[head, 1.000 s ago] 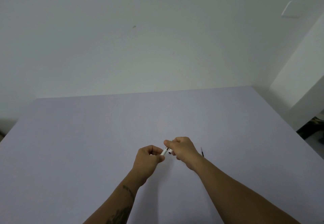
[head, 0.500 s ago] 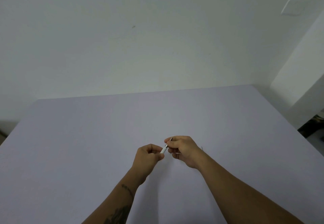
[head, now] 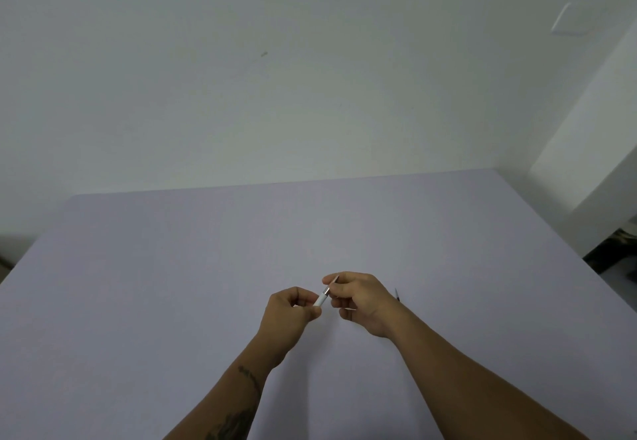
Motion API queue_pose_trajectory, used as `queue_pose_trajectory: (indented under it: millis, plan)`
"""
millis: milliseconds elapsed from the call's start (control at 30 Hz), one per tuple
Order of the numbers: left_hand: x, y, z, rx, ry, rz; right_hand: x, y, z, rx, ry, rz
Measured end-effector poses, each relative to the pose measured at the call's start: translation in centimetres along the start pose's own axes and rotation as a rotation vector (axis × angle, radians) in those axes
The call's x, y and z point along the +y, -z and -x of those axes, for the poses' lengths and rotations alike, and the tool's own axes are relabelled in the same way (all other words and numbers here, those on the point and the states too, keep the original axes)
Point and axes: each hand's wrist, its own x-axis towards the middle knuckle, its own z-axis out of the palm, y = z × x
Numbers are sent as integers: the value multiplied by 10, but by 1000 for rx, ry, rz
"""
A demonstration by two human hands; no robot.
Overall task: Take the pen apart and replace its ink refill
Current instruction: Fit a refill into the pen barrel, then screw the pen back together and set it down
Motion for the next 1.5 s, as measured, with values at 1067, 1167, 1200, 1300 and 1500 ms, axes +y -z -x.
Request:
queue_pose_trajectory:
  millis: [1067, 1167, 1200, 1300, 1500]
  plan:
    - [-24, -16, -14, 134, 121, -27, 15, 24, -23, 223, -29, 547]
    - [-29, -19, -21, 124, 176, 25, 19, 34, -37, 251, -49, 607]
    - [-30, -20, -24, 116, 186, 34, 19, 36, -43, 251, -46, 637]
    - [-30, -22, -30, 89, 206, 19, 22, 38, -63, 244, -45, 687]
    - [-28, -17, -43, 56, 238, -47, 24, 27, -98, 312, -54, 709]
